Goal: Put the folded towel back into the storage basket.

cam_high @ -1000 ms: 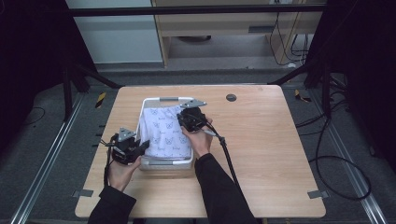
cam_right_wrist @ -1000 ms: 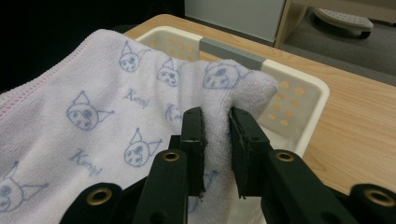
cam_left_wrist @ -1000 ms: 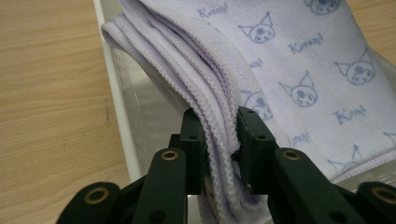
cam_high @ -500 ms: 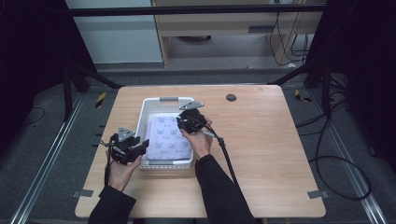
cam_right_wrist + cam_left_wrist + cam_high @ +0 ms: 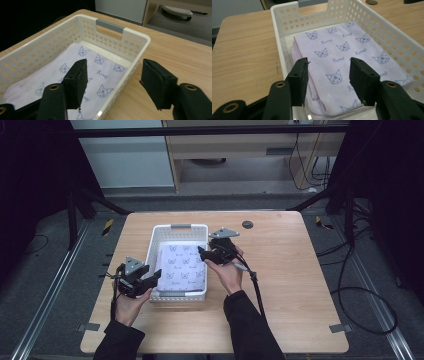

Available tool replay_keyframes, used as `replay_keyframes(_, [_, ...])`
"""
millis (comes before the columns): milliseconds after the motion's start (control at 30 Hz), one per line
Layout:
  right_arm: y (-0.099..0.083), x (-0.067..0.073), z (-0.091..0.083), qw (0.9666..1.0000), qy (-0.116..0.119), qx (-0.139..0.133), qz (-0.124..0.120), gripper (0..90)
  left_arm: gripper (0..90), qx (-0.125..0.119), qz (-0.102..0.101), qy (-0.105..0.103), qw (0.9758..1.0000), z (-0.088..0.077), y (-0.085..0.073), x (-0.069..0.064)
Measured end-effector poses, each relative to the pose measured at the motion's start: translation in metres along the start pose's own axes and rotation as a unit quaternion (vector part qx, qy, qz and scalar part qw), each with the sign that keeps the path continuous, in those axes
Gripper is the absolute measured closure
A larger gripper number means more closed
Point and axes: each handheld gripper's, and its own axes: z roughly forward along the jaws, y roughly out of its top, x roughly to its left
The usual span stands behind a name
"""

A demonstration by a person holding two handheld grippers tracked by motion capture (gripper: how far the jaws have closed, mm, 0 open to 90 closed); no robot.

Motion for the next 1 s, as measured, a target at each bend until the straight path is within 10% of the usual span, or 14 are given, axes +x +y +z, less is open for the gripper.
replay_keyframes(1000, [-0.095,-0.082,-0.127,0.9986,-0.014,-0.035,0.037,14.0,37.2,-0.041,0.013,-0.002,0.9991,-0.030,-0.015,0.000])
